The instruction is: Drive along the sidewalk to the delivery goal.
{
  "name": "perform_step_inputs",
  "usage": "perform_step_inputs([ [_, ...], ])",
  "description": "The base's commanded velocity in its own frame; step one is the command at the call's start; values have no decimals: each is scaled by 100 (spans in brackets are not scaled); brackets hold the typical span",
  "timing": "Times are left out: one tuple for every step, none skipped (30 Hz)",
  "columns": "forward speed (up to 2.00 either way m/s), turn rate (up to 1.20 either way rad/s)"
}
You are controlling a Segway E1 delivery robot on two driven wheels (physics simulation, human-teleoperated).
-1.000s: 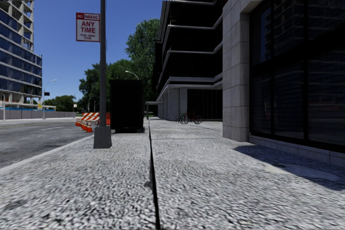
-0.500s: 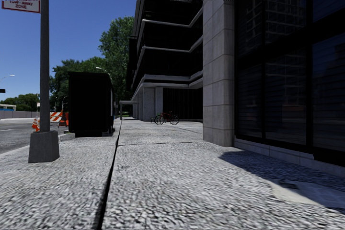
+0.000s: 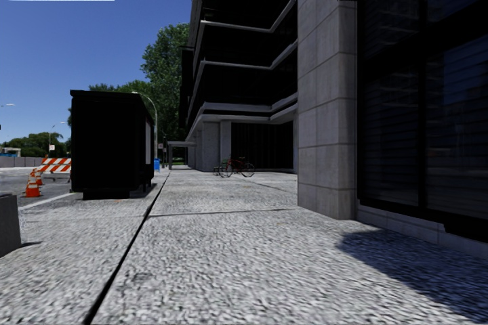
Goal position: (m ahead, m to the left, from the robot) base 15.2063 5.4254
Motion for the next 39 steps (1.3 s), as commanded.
perform_step_inputs([
  [200,37],
  [200,38],
  [200,39],
  [200,39],
  [200,39],
  [200,39],
  [200,39],
  [200,38],
  [200,38],
  [200,38],
  [200,38],
  [200,37],
  [200,35],
  [200,35],
  [200,35],
  [200,35],
  [200,34],
  [200,34],
  [200,34],
  [200,34],
  [200,34],
  [200,34],
  [200,34],
  [200,34],
  [200,34],
  [200,34],
  [200,34],
  [200,29],
  [200,29],
  [200,28],
  [200,28],
  [200,27],
  [200,27],
  [200,27],
  [200,0],
  [200,0],
  [200,0],
  [200,0],
  [200,0],
])
